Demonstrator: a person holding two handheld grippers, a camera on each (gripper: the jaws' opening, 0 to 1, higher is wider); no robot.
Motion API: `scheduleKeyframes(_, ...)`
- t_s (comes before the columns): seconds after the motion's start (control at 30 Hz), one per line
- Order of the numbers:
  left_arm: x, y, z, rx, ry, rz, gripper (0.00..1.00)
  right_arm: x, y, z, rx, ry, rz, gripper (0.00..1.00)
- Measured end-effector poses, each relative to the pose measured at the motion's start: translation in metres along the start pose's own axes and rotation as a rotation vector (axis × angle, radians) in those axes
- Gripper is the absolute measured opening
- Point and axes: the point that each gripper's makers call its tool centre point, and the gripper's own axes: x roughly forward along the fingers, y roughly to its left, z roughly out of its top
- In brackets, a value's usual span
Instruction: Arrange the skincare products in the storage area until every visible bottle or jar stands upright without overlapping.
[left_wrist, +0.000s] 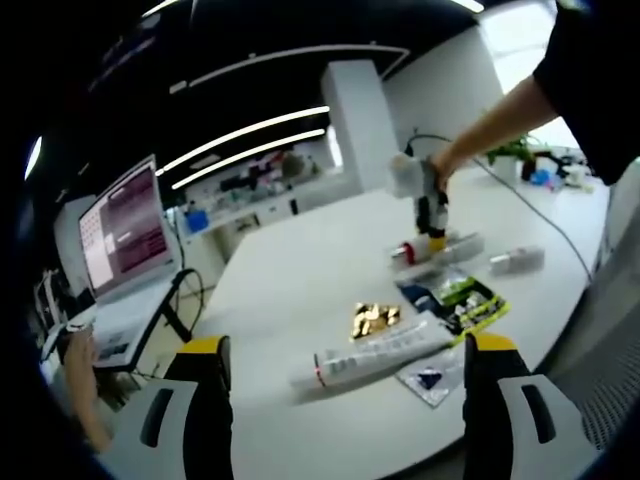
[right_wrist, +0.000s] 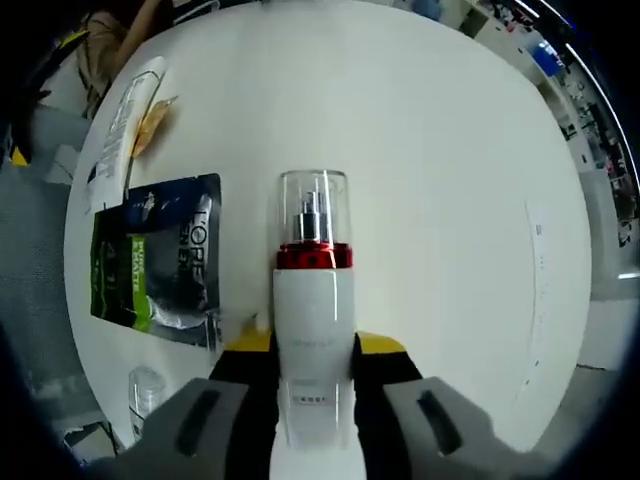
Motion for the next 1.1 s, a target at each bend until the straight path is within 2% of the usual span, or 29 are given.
scheduleKeyframes(0.13, 0.000, 0.000, 0.000, 0.003, 0.002, -0.001, 0.93, 0.000, -0.002, 0.000, 0.021, -0.013, -0.020, 0.27)
scheduleKeyframes(0.47, 0.000, 0.001, 0.001, -0.013, -0.010, 0.004, 0.93, -0.002, -0.006, 0.006, -0.068, -0.017, -0.120, 0.26)
scheduleKeyframes(0.53, 0.000, 0.001, 0.001, -0.015, -0.008, 0.003, 0.93, -0.005, -0.005, 0.011, -0.099, -0.043, -0.151, 0.26)
scheduleKeyframes(0.73, 0.000, 0.000, 0.002, -0.022, -0.010, 0.001, 0.93, -0.017, -0.003, 0.022, -0.106, -0.100, -0.185, 0.26)
scheduleKeyframes(1.1, -0.001, 0.001, 0.003, -0.022, -0.016, 0.004, 0.92, -0.052, 0.004, 0.044, -0.129, -0.210, -0.275, 0.26)
